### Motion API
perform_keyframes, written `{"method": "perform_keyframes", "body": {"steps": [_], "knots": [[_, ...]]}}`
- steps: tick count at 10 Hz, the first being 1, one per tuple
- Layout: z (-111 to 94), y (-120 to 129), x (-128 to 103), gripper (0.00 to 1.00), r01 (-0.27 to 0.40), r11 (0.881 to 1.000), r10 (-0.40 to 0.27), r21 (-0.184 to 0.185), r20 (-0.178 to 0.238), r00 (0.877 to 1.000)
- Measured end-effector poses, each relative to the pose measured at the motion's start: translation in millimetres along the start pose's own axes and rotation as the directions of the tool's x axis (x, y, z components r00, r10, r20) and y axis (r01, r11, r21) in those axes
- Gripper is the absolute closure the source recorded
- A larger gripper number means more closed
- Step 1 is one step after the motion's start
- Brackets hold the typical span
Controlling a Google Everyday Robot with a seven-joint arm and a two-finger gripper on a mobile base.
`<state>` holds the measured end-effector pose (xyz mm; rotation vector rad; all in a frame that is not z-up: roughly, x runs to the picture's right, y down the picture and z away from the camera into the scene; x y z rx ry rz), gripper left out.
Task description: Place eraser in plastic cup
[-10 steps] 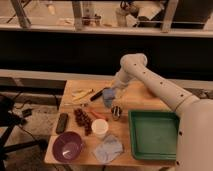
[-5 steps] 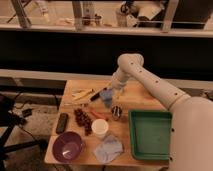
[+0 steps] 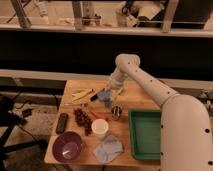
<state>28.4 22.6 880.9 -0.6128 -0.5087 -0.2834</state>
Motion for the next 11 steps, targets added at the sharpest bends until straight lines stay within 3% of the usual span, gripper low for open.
{"method": "perform_keyframes", "body": {"steps": [4, 9, 11], "knots": [[7.8, -4.4, 3.5, 0.7, -0.001, 1.0, 0.001, -0.004, -0.003, 1.0], [6.3, -9.7, 9.7, 0.7, -0.004, 1.0, 0.005, 0.018, -0.028, 1.0], [3.7, -8.5, 7.7, 0.62, 0.005, 1.0, -0.005, 0.021, -0.044, 0.999]]}}
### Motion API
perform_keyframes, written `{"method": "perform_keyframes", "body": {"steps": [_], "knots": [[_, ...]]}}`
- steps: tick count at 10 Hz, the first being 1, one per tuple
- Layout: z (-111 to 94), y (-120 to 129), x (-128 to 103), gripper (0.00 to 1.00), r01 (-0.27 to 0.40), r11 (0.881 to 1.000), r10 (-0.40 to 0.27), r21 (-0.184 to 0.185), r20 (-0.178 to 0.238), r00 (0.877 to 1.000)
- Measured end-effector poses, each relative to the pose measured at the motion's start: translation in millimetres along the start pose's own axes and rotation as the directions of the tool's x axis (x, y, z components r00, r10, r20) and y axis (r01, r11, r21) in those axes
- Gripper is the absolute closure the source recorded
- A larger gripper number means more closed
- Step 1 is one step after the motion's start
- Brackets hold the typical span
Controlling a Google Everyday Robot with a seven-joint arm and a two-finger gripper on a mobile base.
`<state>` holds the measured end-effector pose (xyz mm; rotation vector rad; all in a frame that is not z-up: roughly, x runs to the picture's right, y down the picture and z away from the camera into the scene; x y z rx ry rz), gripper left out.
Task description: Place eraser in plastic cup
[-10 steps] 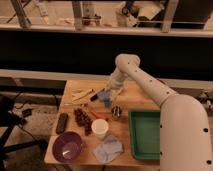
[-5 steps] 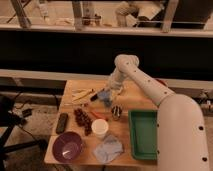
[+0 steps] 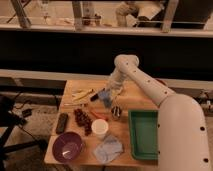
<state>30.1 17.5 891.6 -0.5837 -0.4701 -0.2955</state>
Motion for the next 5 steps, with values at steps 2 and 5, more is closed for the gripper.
{"method": "perform_keyframes", "body": {"steps": [2, 5], "knots": [[-1.3, 0.8, -1.5, 0.53, 0.002, 1.0, -0.002, 0.0, -0.006, 1.0], [-1.6, 0.7, -1.5, 0.53, 0.002, 1.0, -0.002, 0.0, -0.006, 1.0]]}}
